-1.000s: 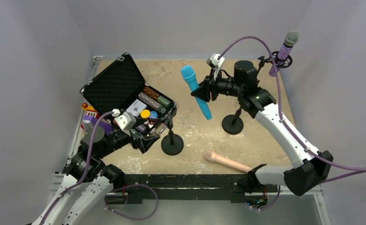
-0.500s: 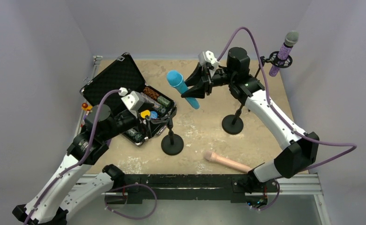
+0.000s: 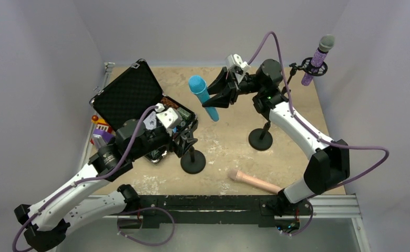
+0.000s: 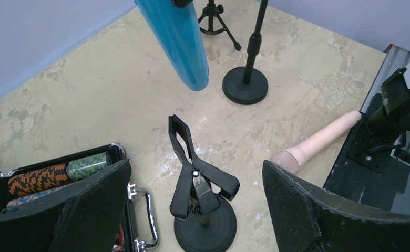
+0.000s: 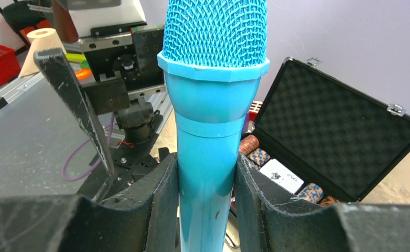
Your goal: Attach the microphones to the stand
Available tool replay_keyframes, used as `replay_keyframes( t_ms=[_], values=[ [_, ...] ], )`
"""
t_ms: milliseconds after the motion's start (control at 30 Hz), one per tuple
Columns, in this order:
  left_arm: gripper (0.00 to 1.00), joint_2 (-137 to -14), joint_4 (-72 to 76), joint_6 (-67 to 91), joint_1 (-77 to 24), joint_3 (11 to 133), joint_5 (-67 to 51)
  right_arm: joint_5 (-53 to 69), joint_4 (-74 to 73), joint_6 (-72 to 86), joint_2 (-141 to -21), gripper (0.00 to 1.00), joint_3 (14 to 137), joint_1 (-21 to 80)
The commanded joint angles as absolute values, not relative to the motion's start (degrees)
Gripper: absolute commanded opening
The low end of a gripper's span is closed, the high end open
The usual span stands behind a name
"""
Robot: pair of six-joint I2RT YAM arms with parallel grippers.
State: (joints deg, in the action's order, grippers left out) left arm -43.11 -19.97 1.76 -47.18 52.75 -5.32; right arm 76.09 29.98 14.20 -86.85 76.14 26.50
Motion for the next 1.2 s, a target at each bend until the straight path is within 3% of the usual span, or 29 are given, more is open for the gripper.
replay_keyframes(
  t_ms=[0,233,400,467,633,733,1000,1167],
  values=[
    [0.98,-44.27,-15.65,0.37,-50.29,51.56,3.50,74.42,38.91,19.99,-86.70,0.00,75.10,26.28],
    [0.96,-46.23,-16.06,2.82,-52.57,50.50,10.27,73.13,47.46,25.21,-88.38,0.00,72.79,26.35],
    [0.83,-46.93,-16.56,4.66,-53.35,50.04,12.94,72.86,49.74,26.75,-89.33,0.00,72.06,26.64],
    [0.70,-46.90,-17.04,5.27,-53.35,49.97,12.90,72.81,49.83,26.63,-89.37,0.00,71.68,26.93],
    [0.20,-45.61,-18.02,5.83,-53.35,49.19,9.29,73.52,53.27,28.22,-90.04,0.00,70.20,28.04],
    [0.07,-44.06,-18.11,4.70,-53.28,48.30,6.97,74.73,56.33,30.19,-91.05,0.00,69.60,28.50],
    [0.01,-41.01,-15.99,0.84,-53.17,45.19,-2.73,76.85,65.80,33.46,-93.88,0.00,68.20,30.26],
    [0.00,-40.50,-16.10,0.89,-52.79,44.74,-2.48,77.35,68.55,34.73,-95.70,0.00,70.05,30.35]
  ],
)
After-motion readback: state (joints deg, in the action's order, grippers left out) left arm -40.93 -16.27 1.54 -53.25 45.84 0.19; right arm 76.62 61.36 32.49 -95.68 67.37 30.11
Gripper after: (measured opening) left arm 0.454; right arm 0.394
